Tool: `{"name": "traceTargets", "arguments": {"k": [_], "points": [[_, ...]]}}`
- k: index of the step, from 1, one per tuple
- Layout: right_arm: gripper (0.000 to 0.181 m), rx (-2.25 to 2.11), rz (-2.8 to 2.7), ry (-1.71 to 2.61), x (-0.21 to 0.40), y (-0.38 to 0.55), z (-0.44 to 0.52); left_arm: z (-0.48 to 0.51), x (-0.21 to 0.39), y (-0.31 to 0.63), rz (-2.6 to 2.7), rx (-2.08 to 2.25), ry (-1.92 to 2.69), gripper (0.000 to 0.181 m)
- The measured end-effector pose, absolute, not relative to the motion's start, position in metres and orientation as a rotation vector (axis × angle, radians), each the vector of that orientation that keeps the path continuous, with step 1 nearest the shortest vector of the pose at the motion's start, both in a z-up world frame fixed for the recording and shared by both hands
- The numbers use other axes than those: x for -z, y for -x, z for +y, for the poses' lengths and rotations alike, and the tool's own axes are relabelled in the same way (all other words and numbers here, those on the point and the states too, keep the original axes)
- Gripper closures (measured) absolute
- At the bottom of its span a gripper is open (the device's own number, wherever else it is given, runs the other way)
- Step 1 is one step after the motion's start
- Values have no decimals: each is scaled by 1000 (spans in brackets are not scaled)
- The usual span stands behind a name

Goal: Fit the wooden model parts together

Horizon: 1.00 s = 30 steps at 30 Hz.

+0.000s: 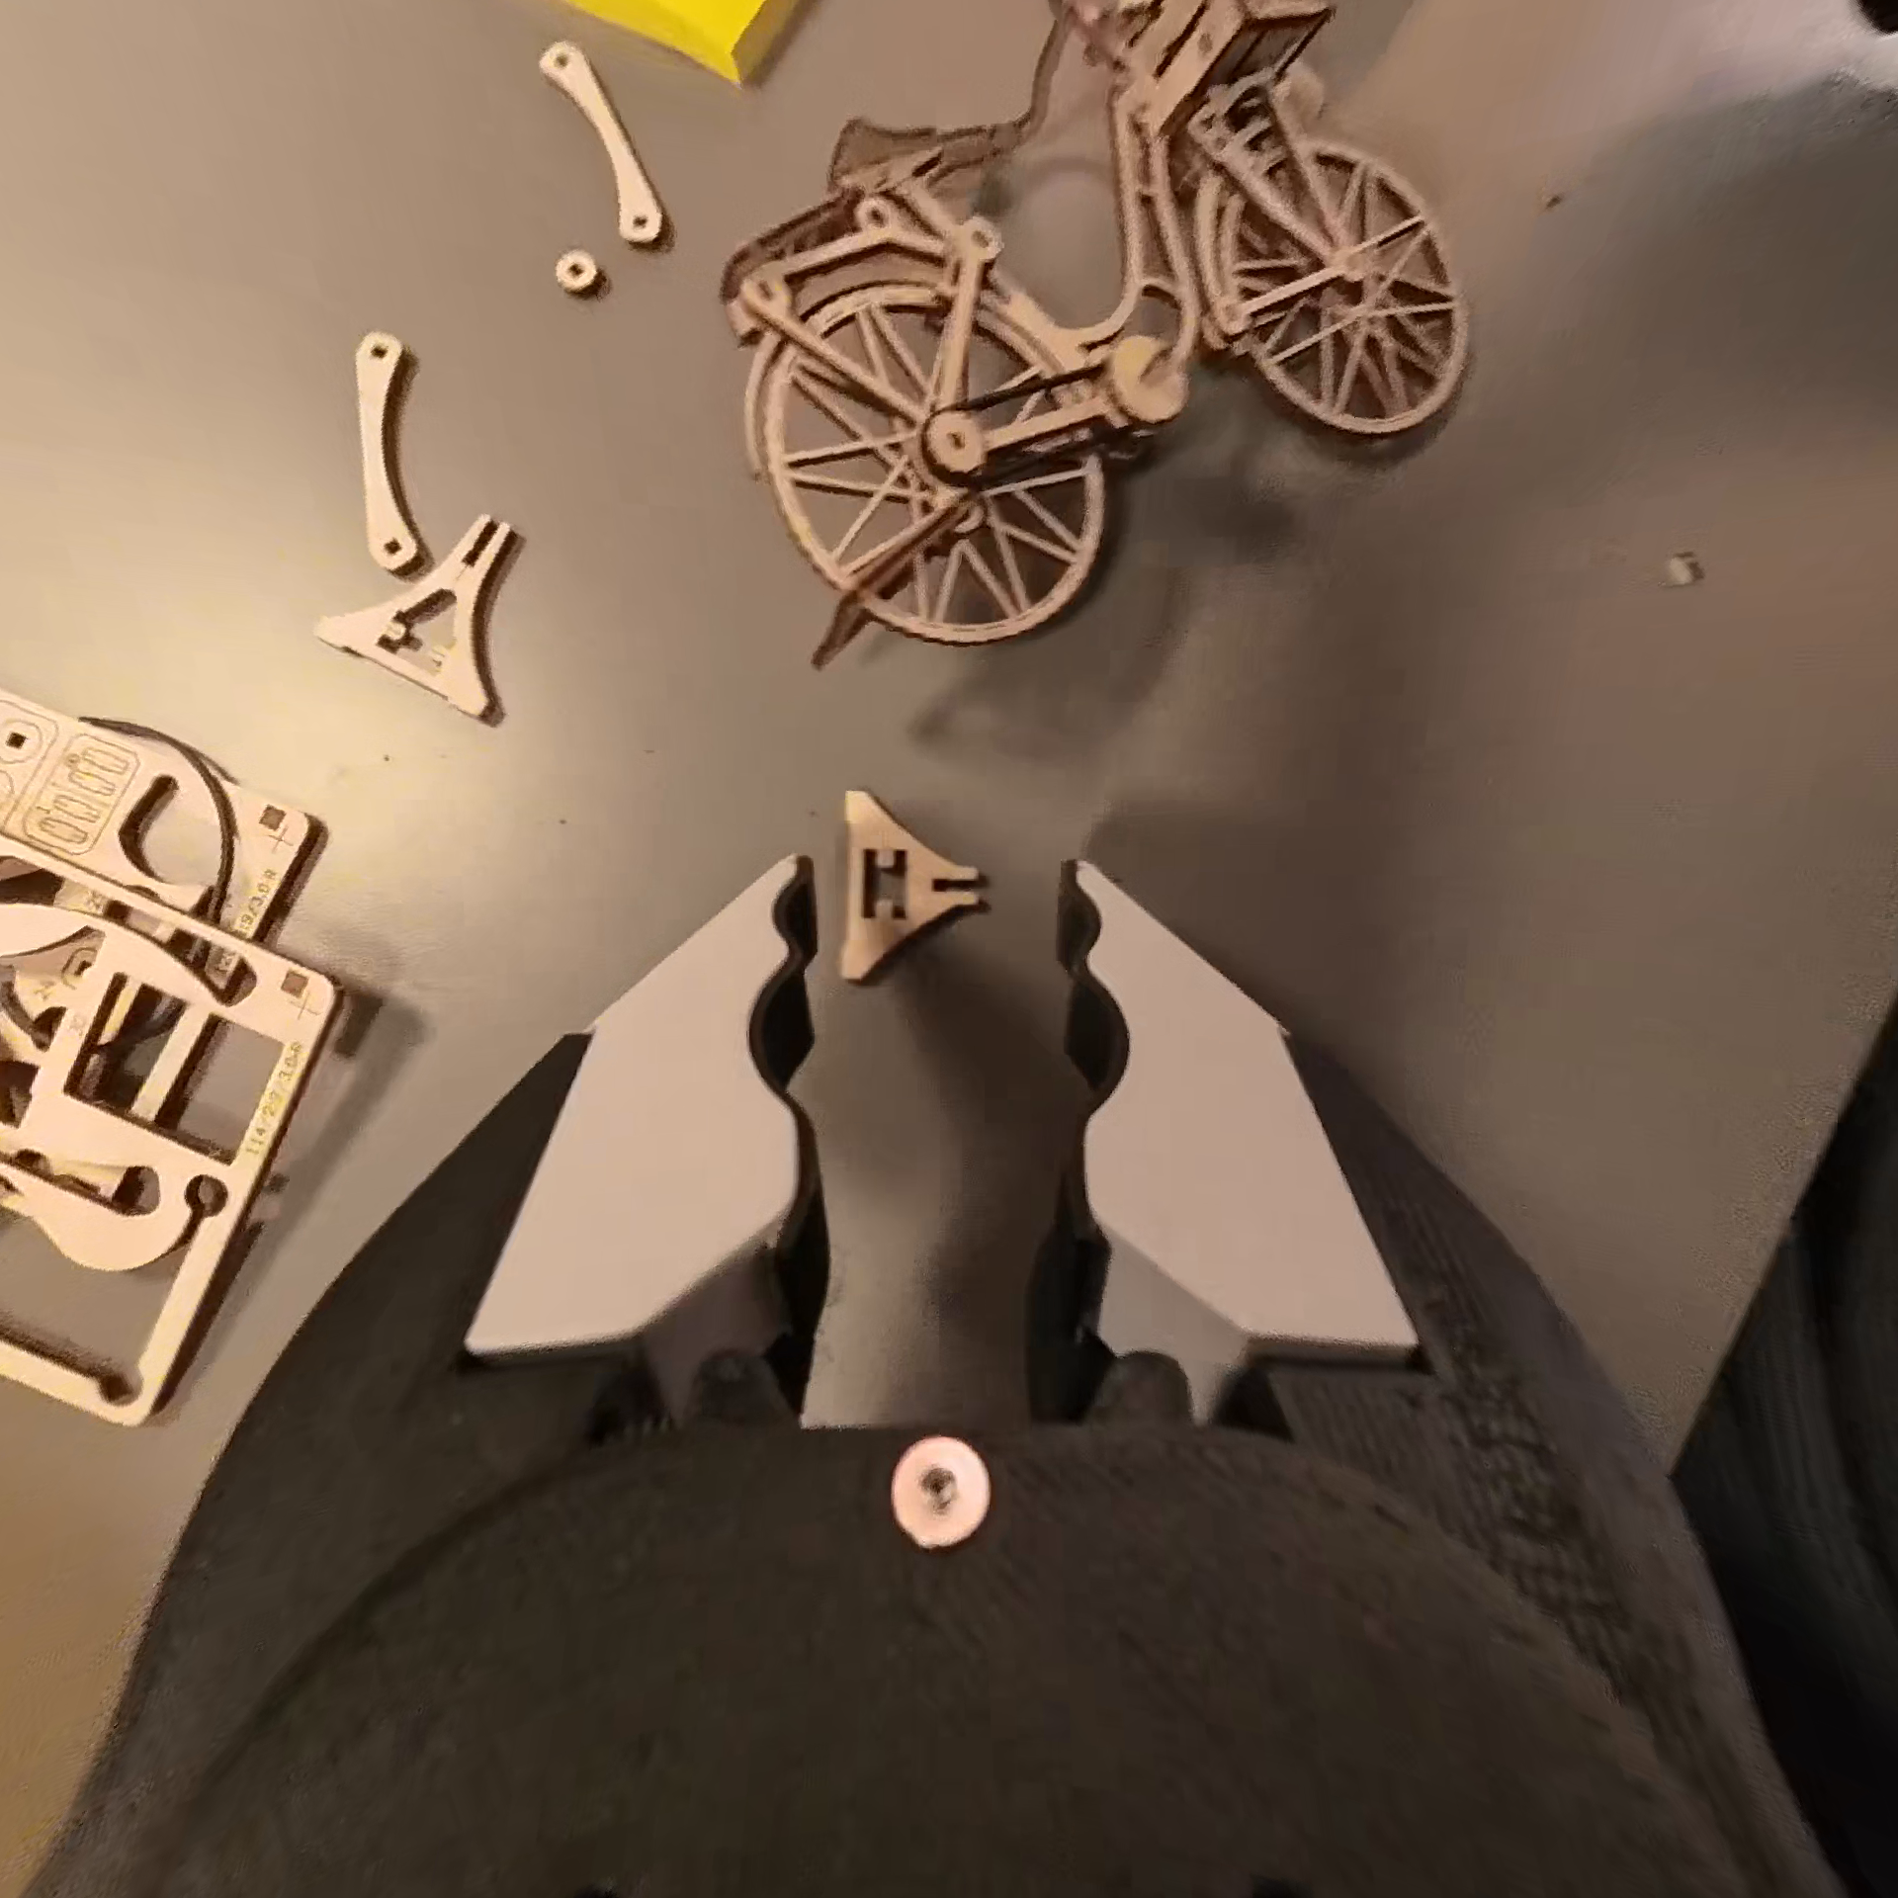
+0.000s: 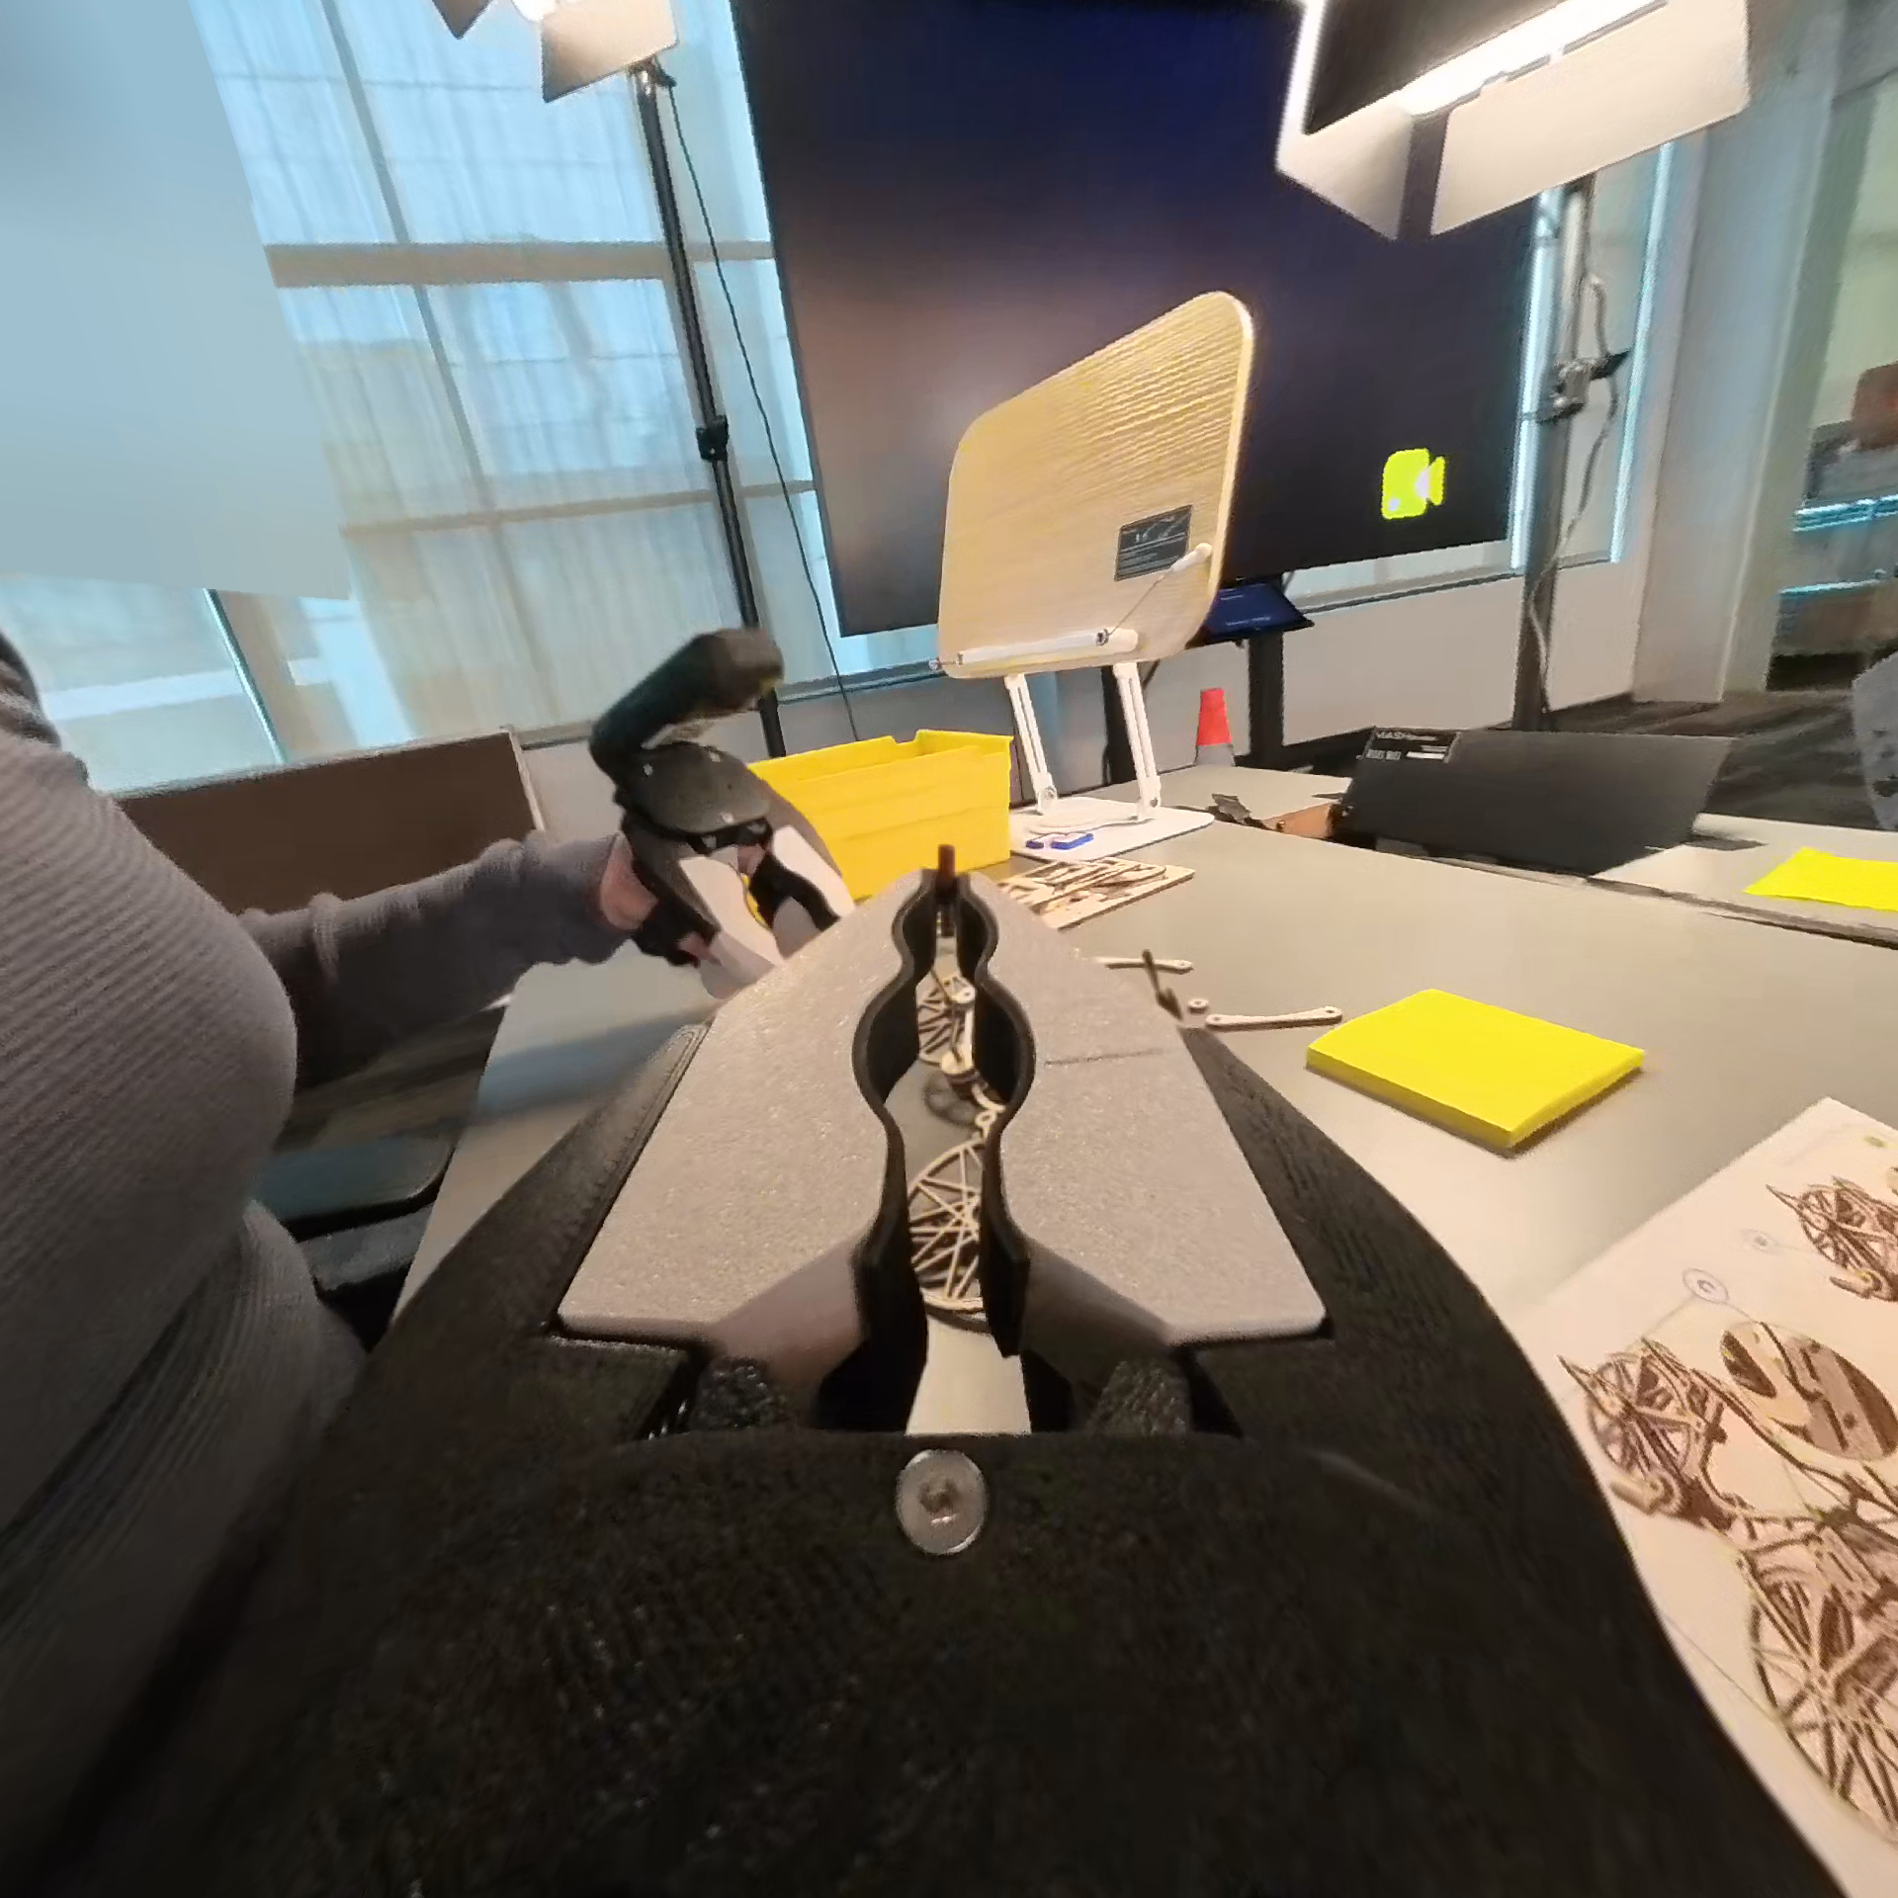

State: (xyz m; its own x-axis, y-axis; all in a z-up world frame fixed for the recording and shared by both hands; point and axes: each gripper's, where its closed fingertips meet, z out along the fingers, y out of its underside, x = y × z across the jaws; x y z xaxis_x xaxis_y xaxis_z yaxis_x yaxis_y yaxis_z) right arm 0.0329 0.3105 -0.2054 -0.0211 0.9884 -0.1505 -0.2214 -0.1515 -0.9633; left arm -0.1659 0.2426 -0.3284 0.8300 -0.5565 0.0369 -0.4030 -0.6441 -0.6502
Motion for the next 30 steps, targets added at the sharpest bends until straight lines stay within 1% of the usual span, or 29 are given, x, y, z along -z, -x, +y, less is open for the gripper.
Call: {"name": "traceTargets", "arguments": {"k": [6,10,13,16,26,30], "points": [[181,-1469,-887,1161,202,-40,319,248,339,170,726,320,2465,138],[181,-1470,-881,1162,201,-41,319,246,344,173,823,203,2520,145],[181,-1470,-882,1164,201,-40,319,245,344,173,867,152,2549,147],[181,-1468,-880,1165,201,-40,319,242,345,169,896,164,2582,156],[181,-1421,-782,1139,192,-56,331,241,344,168,868,187,2567,156],[181,-1319,-665,1124,184,-74,345,240,344,167,857,207,2527,156]]}}
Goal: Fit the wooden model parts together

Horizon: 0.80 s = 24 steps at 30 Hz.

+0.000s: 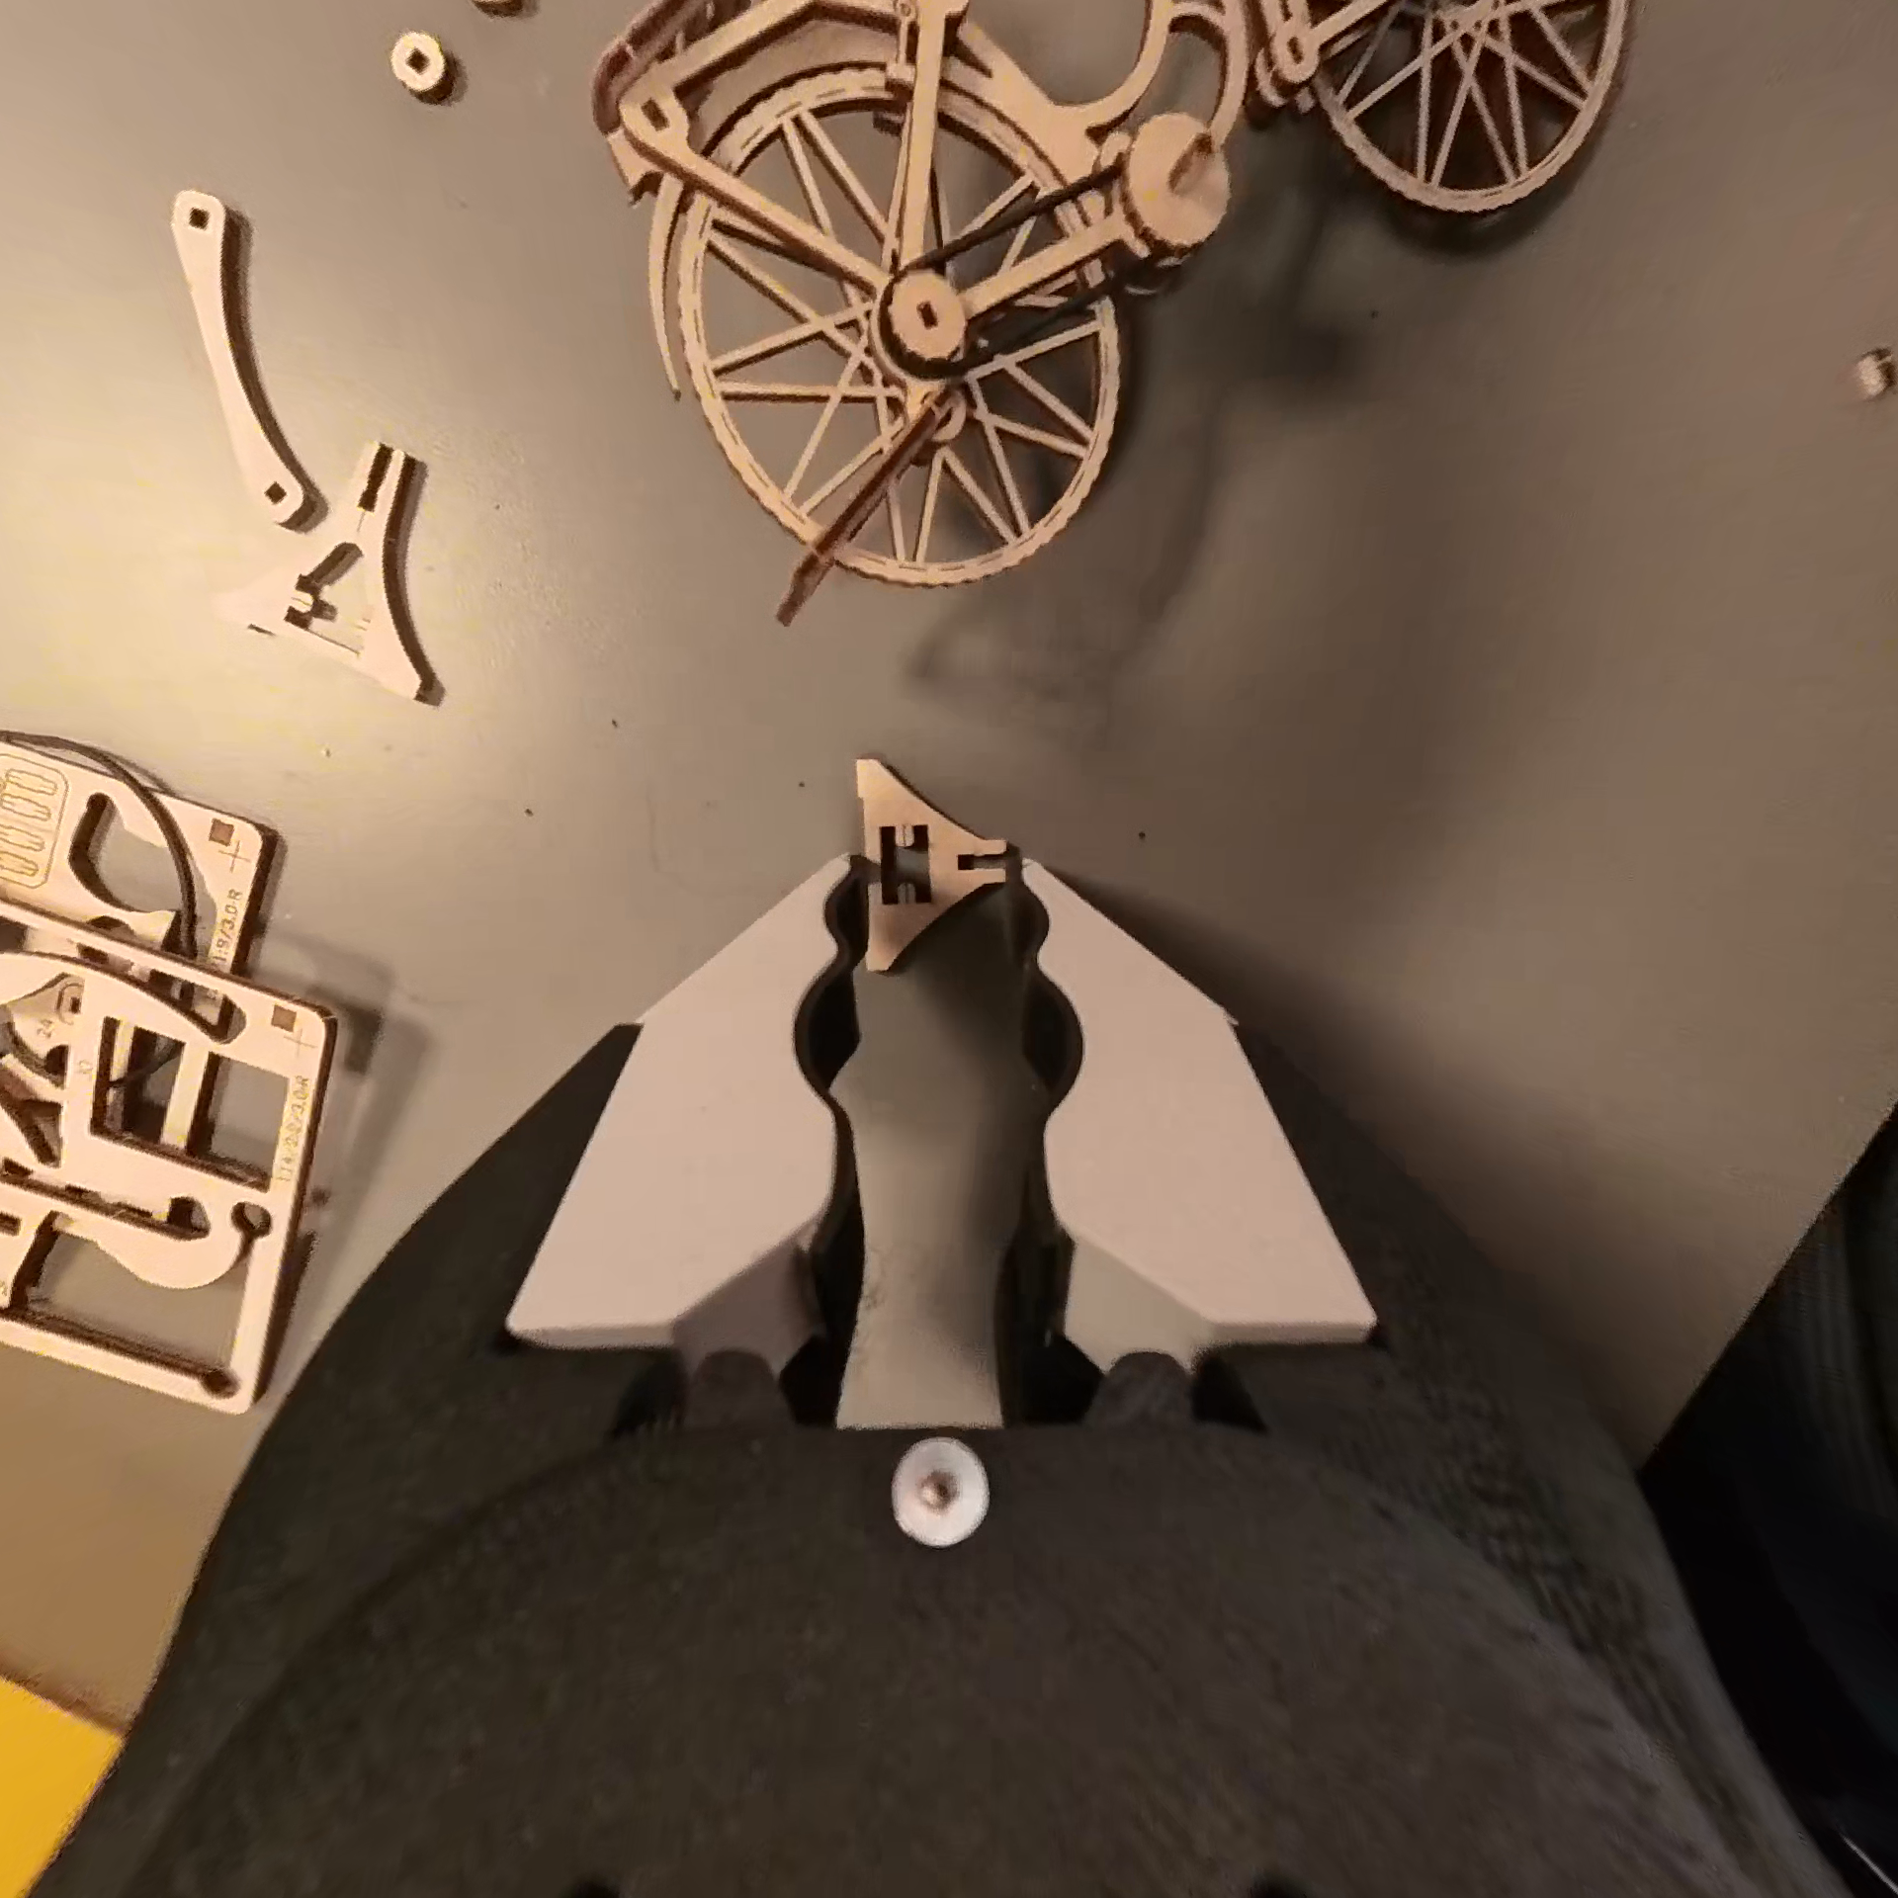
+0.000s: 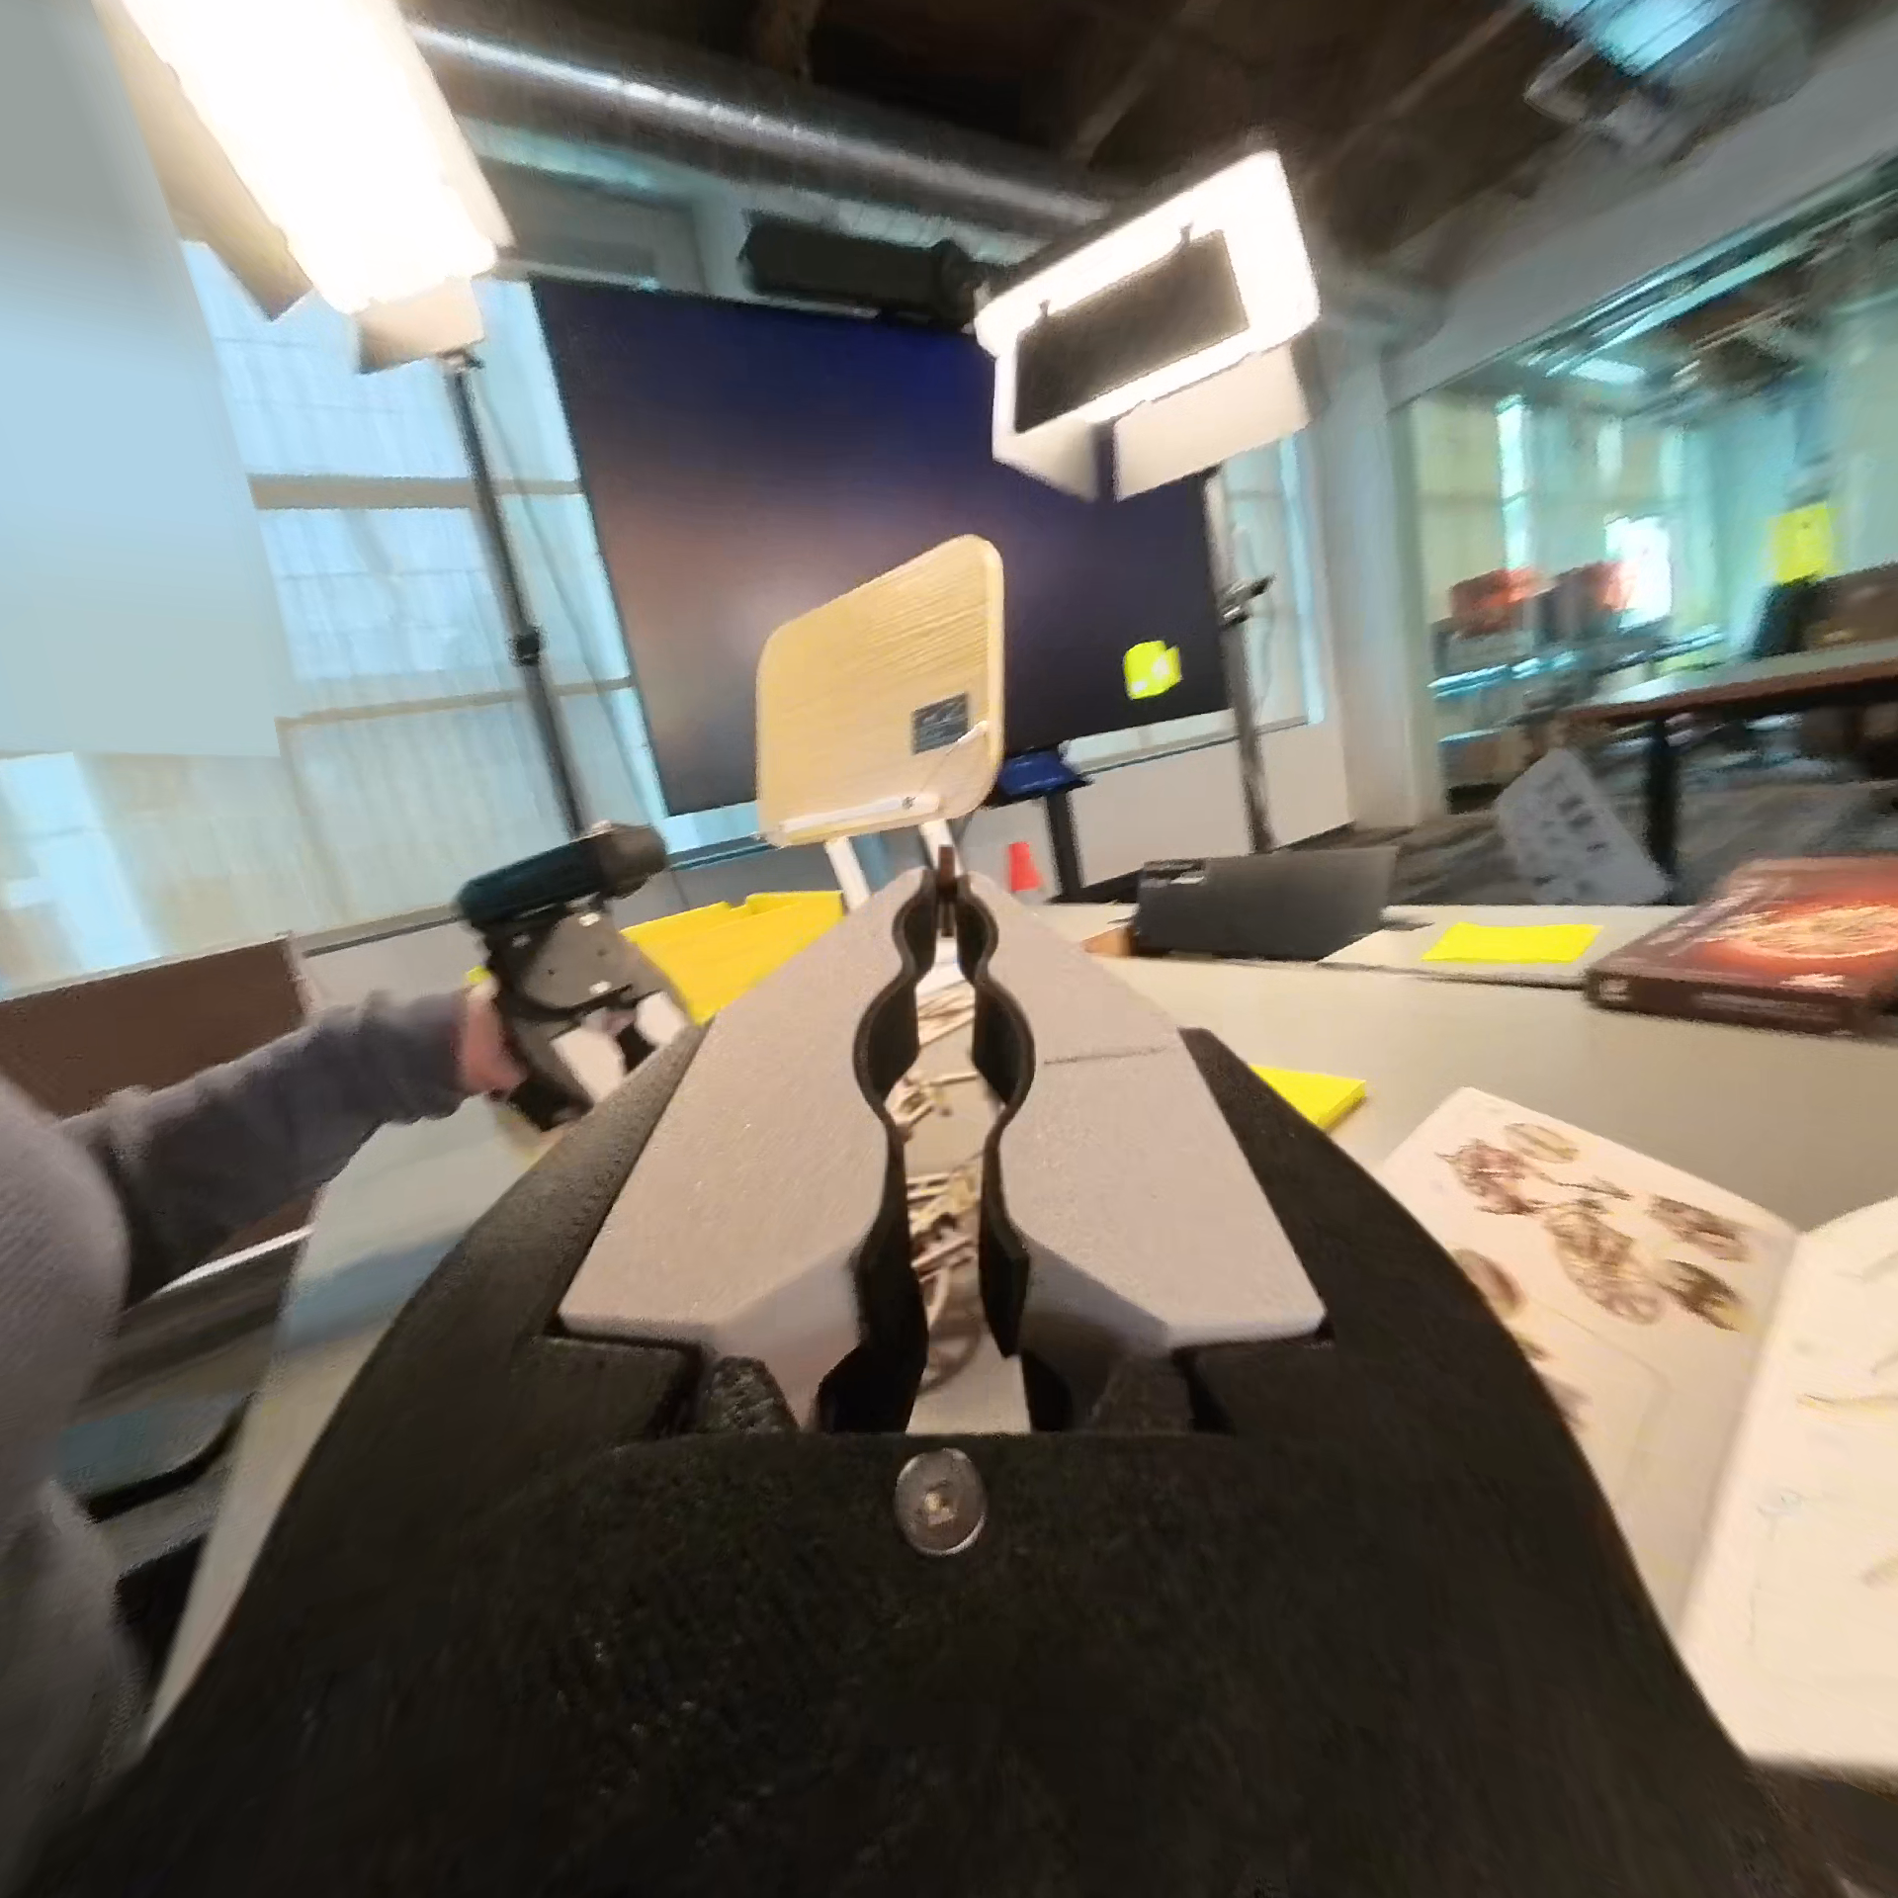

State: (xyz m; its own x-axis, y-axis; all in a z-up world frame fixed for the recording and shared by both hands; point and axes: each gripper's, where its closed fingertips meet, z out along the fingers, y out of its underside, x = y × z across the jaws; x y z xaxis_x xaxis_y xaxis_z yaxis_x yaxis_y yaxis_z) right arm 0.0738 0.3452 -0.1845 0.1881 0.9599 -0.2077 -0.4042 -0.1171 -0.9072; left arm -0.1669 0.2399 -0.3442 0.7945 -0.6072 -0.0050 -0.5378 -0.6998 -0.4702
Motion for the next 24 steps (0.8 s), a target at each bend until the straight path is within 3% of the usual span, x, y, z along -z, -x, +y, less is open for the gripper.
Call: {"name": "traceTargets", "arguments": {"k": [8,24], "points": [[181,-890,-314,1148,177,-141,387,236,340,168,805,255,2469,156],[181,-882,-327,1181,182,-133,392,273,294,168,627,444,2113,156]]}}
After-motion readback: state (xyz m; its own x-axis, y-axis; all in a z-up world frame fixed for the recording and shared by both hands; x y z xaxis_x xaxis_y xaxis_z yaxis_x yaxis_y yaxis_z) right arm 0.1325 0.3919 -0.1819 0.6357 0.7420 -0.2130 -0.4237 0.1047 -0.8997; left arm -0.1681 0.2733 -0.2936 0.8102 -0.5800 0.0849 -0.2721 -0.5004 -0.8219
